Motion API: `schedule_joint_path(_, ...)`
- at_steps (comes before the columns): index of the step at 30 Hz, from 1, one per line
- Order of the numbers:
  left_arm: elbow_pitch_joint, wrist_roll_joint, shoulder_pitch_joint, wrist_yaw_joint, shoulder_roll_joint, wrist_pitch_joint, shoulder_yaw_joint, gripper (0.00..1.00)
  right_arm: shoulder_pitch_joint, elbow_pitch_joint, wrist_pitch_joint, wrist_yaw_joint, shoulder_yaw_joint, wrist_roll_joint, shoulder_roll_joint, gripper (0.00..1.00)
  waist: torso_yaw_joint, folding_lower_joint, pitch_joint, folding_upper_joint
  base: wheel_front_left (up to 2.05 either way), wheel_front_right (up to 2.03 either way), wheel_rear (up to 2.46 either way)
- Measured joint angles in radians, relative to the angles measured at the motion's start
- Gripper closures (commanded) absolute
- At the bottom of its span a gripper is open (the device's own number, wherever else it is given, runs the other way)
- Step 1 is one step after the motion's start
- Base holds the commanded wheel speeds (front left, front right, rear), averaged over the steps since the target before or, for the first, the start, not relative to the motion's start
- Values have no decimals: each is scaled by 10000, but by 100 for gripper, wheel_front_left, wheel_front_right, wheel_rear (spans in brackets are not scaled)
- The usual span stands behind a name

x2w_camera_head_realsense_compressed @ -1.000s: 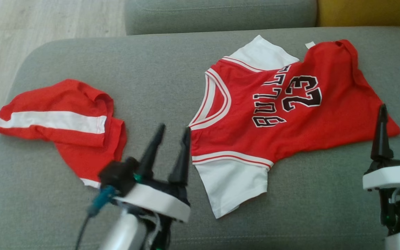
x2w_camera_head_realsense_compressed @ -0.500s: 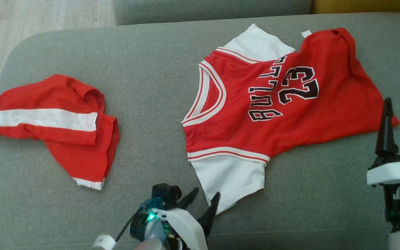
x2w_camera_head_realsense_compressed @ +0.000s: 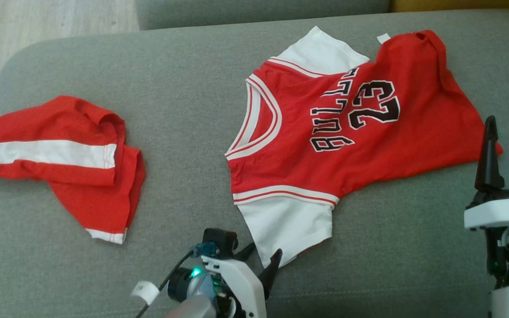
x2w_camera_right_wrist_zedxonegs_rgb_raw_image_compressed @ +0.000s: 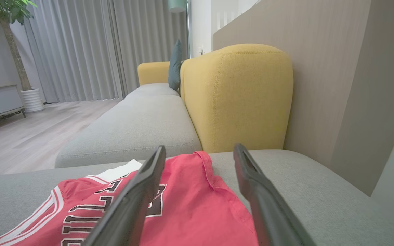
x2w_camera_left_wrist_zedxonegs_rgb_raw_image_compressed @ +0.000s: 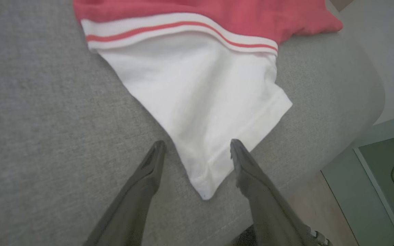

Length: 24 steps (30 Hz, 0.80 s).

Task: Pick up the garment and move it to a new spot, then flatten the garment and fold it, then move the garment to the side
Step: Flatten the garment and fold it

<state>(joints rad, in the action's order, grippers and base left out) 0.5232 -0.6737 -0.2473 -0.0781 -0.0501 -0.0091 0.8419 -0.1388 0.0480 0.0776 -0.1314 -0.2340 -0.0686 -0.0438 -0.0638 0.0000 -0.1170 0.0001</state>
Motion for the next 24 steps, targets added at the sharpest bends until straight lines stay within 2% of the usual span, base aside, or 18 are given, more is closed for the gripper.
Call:
schedule_joint_path(5, 234, -274, -330, 6, 4, -12, 259, 0, -1, 2, -2, 0, -15, 0, 0, 0, -123, 0, -117, 0, 0, 0, 0)
schedule_joint_path(6, 267, -339, -376, 8, 4, -12, 305, 4, -1, 2, -27, 0, -36, 0, 0, 0, -135, 0, -138, 0, 0, 0, 0)
schedule_joint_path(7, 297, -380, -435, 52, 4, -13, 366, 63, -1, 10, -67, 0, -59, 12, 0, 0, -139, 0, -158, 0, 0, 0, 0)
schedule_joint_path(8, 322, -449, -482, 84, 2, -27, 435, 100, -2, 33, -81, 0, -84, 86, 0, 0, -135, 0, -175, 0, 0, 0, 0)
schedule_joint_path(14, 305, -765, -552, 19, 6, -1177, 378, 100, -68, 487, -470, 0, -623, 366, 2, 0, 49, 0, -187, 0, 0, 0, 0)
schedule_joint_path(19, -21, -999, -814, -364, 8, -2134, -255, 100, -352, 683, -663, 0, -1174, 591, 4, 0, 305, 0, -96, 0, 0, 0, 0)
schedule_joint_path(24, -769, -978, -901, -554, 19, -2389, -1181, 100, -404, 828, -748, 0, -1440, 688, 4, 0, 486, 0, 0, 0, 0, 0, 0)
